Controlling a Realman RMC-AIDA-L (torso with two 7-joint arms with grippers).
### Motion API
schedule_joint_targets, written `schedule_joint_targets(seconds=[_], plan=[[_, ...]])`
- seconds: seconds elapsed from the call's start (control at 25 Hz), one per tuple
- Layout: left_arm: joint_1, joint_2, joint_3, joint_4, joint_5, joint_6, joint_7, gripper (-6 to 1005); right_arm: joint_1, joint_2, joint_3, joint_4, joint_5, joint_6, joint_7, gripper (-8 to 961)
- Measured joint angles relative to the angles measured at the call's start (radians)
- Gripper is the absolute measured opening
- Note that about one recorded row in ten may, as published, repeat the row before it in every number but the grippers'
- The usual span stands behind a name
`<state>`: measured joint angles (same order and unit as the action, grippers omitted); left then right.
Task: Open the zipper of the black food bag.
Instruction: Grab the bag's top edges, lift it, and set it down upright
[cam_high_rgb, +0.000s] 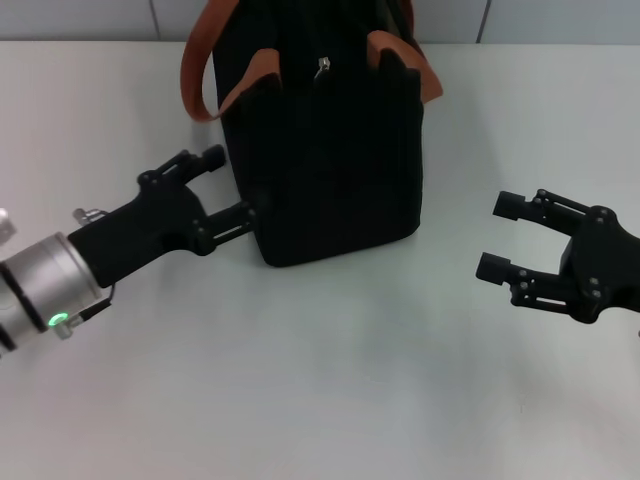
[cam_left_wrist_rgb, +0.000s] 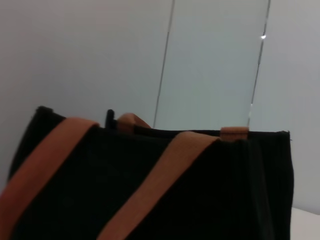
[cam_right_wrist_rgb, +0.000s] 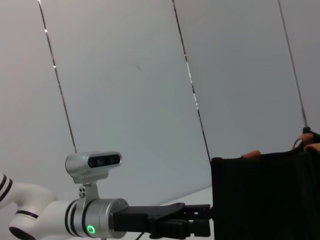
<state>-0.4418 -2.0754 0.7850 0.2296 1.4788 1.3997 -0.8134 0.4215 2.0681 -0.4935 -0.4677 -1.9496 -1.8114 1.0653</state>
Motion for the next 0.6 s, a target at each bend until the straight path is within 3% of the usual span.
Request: schedule_joint_targets(seconds=[0.28, 0.6], plan=[[-0.068, -0.004, 0.003, -0.090, 0.000, -0.033, 0.072, 802, -0.001, 0.006, 0.001, 0.002, 0.000, -0.002, 0.000, 830], [-0.081, -0.005, 0.000, -0.126, -0.003, -0.064, 0.100, 649, -0.009, 0.007, 0.001, 0.001, 0.000, -0.005, -0.003, 830]])
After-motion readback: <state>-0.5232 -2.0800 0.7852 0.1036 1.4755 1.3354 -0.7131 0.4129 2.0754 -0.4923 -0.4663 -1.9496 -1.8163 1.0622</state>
